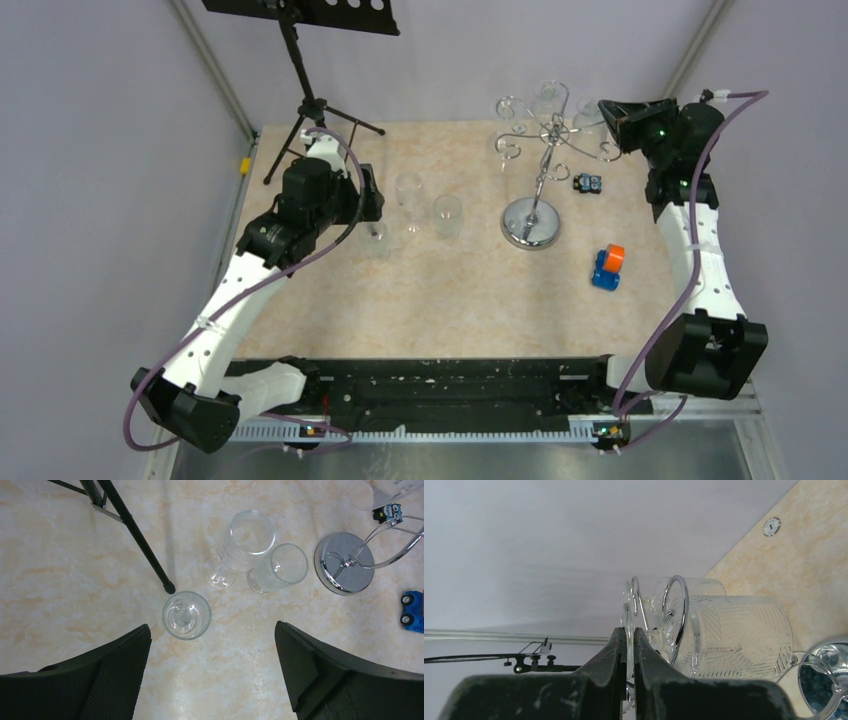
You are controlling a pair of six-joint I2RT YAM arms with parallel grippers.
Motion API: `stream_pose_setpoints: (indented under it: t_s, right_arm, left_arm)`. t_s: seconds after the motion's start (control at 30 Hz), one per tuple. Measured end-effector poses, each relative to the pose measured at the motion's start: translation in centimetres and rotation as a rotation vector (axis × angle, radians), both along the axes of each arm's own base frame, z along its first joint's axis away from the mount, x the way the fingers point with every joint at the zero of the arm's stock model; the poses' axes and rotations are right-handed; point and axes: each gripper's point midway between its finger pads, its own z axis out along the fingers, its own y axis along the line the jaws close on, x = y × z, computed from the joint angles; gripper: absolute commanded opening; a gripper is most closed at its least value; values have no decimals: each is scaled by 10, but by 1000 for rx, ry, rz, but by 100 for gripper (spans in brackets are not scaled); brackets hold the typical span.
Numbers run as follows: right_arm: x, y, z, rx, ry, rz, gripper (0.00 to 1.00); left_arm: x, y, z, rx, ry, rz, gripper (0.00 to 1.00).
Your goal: Take the wine glass off the wine glass rack
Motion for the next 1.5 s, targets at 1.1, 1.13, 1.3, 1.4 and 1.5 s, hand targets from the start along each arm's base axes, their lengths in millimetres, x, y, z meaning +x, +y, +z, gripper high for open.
stream_pose_setpoints:
  t_s: [1.1,1.13,1.3,1.4,1.5]
  right_arm:
    - [35,1,-9,-19,-24,-15,0]
    - [36,0,-9,-20,-30,-21,0]
    - [39,-5,0,-26,-66,-52,0]
    - [41,-9,1,-28,-71,-72,0]
    - [42,-14,0,-36,-72,-104,0]
  left_arm:
    - [0,1,-1,2,1,3,97]
    - [0,1,-1,2,2,3,97]
    - [0,1,-1,2,2,3,97]
    - [0,1,-1,2,2,3,97]
    - [0,1,-2,3,2,3,97]
